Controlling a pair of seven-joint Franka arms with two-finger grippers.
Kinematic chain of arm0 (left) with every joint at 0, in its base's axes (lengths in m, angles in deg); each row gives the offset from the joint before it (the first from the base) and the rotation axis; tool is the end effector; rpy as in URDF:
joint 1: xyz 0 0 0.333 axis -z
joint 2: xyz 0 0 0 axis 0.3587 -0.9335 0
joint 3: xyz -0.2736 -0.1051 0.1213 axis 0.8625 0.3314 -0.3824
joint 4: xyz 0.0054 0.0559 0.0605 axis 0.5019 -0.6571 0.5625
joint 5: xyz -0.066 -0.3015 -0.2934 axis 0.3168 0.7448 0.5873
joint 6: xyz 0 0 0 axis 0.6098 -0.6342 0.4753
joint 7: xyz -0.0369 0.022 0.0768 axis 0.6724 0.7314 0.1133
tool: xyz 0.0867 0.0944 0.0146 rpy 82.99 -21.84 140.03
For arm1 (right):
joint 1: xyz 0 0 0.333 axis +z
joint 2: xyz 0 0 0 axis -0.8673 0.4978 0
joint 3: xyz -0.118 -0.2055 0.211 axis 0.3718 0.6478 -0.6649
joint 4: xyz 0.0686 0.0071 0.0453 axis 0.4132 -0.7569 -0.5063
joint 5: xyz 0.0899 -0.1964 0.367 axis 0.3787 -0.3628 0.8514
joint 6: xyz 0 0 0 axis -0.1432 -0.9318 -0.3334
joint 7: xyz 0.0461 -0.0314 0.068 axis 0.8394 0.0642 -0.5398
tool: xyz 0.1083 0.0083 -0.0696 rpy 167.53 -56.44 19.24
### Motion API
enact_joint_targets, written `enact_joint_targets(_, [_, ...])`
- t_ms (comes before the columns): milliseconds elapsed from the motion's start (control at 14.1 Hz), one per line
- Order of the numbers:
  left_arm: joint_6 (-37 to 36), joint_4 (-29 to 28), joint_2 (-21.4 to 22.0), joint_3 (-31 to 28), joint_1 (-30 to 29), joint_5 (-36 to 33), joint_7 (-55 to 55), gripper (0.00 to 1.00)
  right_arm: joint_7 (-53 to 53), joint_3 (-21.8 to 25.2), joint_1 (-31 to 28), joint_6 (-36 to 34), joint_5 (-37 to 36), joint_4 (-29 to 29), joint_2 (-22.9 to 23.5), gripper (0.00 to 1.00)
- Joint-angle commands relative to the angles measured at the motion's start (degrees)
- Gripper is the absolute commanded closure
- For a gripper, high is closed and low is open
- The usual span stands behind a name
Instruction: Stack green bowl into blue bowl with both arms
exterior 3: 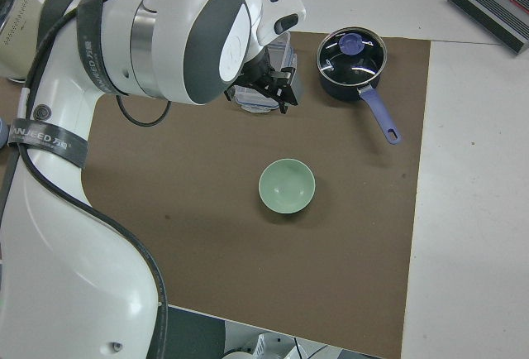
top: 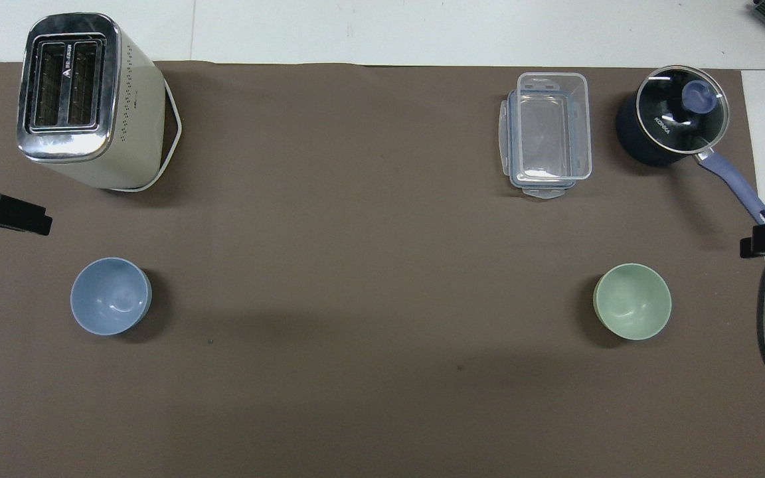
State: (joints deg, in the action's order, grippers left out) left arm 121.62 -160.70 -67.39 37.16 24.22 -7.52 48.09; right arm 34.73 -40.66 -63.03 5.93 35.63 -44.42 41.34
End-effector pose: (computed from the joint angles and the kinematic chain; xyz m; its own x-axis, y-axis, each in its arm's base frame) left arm 0.5820 -0.0303 0.6192 0.9797 -0.2002 -0.0092 -0.2001 -0.9797 0.0110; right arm 0.5413 -0.0471 0.6401 0.9900 -0.1413 0.0051 -0.1412 -0.9899 -0.0084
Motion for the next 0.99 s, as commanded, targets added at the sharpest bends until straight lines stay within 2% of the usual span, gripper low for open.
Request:
enact_joint_targets(0, [0.1, -1.0, 1.1, 0.3, -0.4, 0.6, -0.4, 0.0, -1.0, -0.3, -0.5, 0.4, -0.7, -1.5, -1.4, 0.0])
enact_joint_targets(923, [0.2, -1.1, 1.1, 0.3, -0.1, 0.6, -0.3, 0.0, -0.6, -0.4, -0.4, 1.2, -0.6, -1.6, -1.3, 0.0])
